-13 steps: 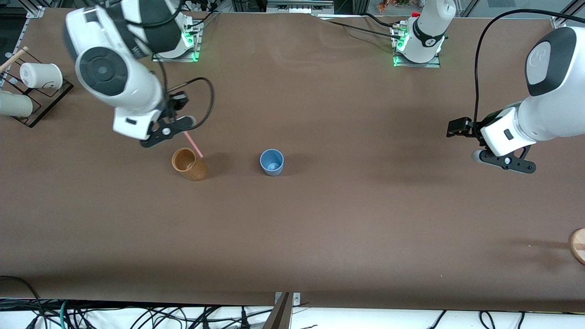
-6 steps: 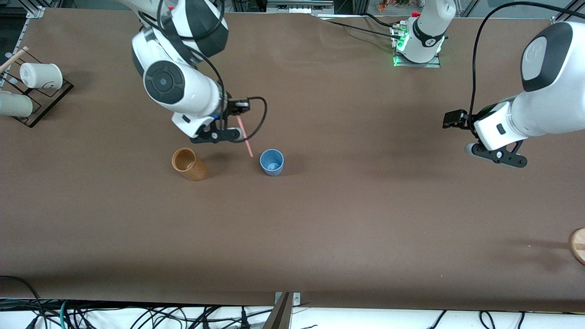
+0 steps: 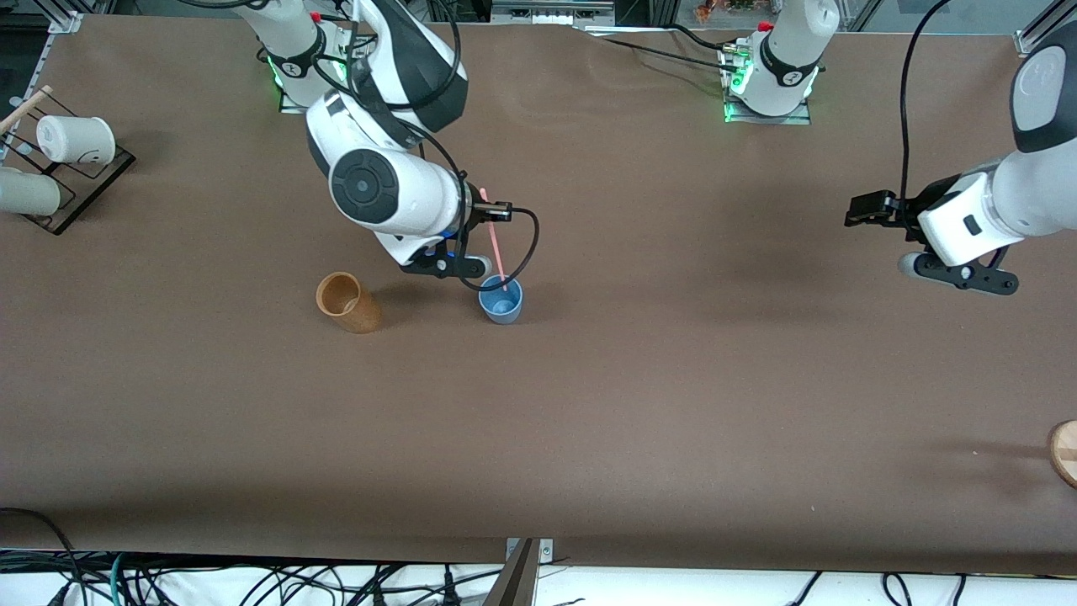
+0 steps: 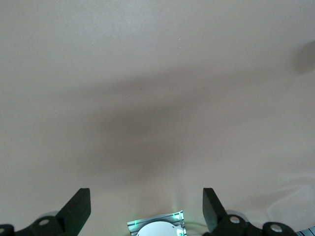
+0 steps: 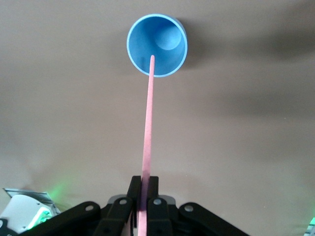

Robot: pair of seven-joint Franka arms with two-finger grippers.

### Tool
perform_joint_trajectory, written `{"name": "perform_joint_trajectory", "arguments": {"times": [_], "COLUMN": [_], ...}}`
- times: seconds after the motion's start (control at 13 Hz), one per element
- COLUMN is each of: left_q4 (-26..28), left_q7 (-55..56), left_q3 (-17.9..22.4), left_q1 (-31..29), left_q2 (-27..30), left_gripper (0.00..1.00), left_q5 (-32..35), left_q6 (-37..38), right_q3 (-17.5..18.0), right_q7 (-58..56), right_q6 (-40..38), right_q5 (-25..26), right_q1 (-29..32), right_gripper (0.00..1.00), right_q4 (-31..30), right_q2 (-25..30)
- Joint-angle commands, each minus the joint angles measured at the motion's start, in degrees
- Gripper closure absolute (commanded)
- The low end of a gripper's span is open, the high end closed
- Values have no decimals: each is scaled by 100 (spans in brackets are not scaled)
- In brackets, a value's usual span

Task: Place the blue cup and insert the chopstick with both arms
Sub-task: 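Lower the chopstick into the blue cup and open the right gripper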

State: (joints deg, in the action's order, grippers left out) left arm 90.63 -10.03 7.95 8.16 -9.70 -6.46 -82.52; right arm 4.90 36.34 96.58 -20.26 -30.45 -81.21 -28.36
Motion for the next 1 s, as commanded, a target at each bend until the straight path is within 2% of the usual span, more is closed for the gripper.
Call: {"name": "perform_joint_trajectory", "arguments": {"times": [0.0,0.15,0.23,0.31,0.38,0.62,0.77,0.92], "left_q4": [121,147,165,191,209,218,200,192], "left_q7": [-87,-87,-87,-87,-87,-87,-86,-87], "left_q3": [-22,-22,-22,-48,-57,-57,-48,-31], "left_q1": [-121,-113,-122,-105,-70,-60,-87,-87], "left_q2": [135,100,82,82,91,82,73,65], "left_gripper": [0,0,0,0,0,0,0,0], "left_q5": [5,22,5,4,-4,4,22,66], "left_q6": [-9,-53,-193,-333,-352,-317,-326,-413], "right_q3": [-60,-60,-60,-60,-69,-156,-427,-858], "right_q7": [110,110,110,110,101,66,-4,-336], "right_q6": [-34,500,624,678,670,617,530,205], "right_q5": [136,119,136,128,136,224,443,611], "right_q1": [-14,-23,-40,-40,-32,21,30,30], "right_gripper": [100,100,95,14,0,0,0,0], "right_q4": [220,220,211,211,220,229,203,220], "right_q2": [-293,-337,-354,-416,-399,-285,100,443]}}
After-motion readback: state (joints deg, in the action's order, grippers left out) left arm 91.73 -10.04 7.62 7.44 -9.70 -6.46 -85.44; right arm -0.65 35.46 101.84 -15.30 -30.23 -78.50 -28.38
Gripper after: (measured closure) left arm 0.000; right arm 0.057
